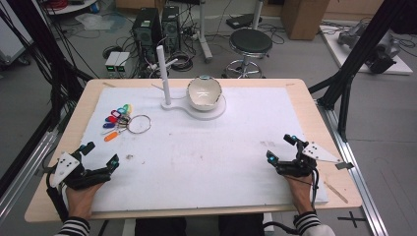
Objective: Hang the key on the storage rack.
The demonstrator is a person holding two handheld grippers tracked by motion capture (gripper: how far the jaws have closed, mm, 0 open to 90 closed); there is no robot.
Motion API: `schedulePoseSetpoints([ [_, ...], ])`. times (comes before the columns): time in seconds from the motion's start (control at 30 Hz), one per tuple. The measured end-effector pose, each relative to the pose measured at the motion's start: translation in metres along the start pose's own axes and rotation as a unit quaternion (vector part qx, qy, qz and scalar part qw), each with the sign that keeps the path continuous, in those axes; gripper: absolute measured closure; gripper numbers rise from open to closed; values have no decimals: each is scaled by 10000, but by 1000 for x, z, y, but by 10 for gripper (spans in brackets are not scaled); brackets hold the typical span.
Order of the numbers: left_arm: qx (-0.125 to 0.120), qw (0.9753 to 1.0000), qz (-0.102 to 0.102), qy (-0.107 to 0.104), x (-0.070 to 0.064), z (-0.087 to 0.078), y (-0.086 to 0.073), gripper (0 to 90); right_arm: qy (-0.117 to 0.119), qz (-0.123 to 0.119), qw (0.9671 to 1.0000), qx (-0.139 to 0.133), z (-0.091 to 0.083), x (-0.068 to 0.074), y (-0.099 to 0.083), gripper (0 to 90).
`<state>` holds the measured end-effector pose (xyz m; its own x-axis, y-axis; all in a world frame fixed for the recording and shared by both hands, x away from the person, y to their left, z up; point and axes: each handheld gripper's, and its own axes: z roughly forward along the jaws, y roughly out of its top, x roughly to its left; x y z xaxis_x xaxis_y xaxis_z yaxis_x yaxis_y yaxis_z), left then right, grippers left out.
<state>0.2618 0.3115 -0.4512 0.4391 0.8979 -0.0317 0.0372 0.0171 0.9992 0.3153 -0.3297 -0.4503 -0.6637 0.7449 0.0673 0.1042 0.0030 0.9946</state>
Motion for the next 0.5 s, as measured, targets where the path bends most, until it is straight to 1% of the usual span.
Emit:
schedulePoseSetpoints([
  [0.2,3,10000,-9,19,0,0,0,20,1,-46,10000,-12,0,0,0,10],
  [0.3,12,10000,31,4,0,0,0,20,-4,0,10000,-5,0,0,0,9],
  [0.37,18,10000,28,4,0,0,0,20,-2,-15,10000,-11,0,0,0,9],
  [0.5,6,10000,-75,0,2,0,0,20,-33,-36,10000,9,0,1,0,10],
])
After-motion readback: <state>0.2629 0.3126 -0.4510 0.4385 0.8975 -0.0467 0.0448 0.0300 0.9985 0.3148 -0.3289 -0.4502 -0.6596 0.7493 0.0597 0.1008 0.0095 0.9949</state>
